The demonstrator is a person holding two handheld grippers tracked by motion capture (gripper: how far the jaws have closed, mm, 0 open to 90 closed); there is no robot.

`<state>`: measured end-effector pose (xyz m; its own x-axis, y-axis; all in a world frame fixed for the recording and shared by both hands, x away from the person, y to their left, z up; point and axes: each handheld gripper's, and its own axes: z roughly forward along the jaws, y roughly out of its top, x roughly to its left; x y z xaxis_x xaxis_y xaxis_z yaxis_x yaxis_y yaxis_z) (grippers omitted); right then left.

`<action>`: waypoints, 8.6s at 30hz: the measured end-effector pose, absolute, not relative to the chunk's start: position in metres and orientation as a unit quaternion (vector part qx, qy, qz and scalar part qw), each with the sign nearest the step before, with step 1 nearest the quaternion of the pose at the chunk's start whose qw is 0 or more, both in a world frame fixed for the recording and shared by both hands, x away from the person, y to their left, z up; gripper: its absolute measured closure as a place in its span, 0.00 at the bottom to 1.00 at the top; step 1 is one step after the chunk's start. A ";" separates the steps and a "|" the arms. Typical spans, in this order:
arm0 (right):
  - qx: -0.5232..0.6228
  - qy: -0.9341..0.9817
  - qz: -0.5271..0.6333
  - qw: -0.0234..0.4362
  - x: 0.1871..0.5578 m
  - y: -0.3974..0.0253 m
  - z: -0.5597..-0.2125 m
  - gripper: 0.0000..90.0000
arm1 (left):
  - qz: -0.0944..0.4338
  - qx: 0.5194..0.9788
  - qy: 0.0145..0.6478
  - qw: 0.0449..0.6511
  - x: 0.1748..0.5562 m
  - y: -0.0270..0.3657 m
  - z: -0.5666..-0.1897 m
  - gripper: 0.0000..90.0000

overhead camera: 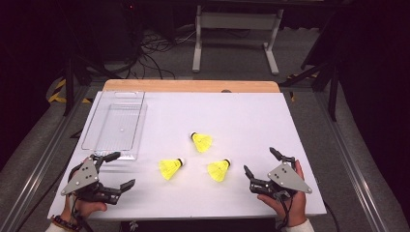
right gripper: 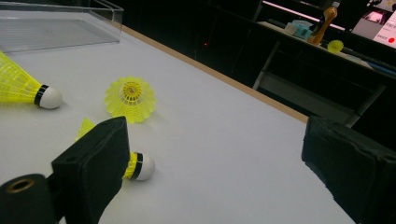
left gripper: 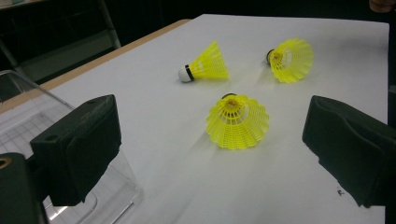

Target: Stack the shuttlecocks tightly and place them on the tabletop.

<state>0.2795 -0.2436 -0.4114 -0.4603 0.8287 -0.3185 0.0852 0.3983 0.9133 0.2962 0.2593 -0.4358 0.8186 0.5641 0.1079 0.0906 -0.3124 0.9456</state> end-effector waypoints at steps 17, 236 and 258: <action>0.327 0.724 0.443 0.415 0.281 -0.243 -0.413 0.11 | 0.201 0.794 0.205 0.535 0.295 0.255 -0.439 0.10; 0.307 0.817 0.340 0.350 0.304 -0.235 -0.437 0.18 | 0.159 0.938 0.071 0.299 0.337 0.119 -0.437 0.92; 0.305 0.816 0.339 0.354 0.302 -0.236 -0.437 0.19 | 0.152 0.947 0.046 0.281 0.336 0.094 -0.445 0.83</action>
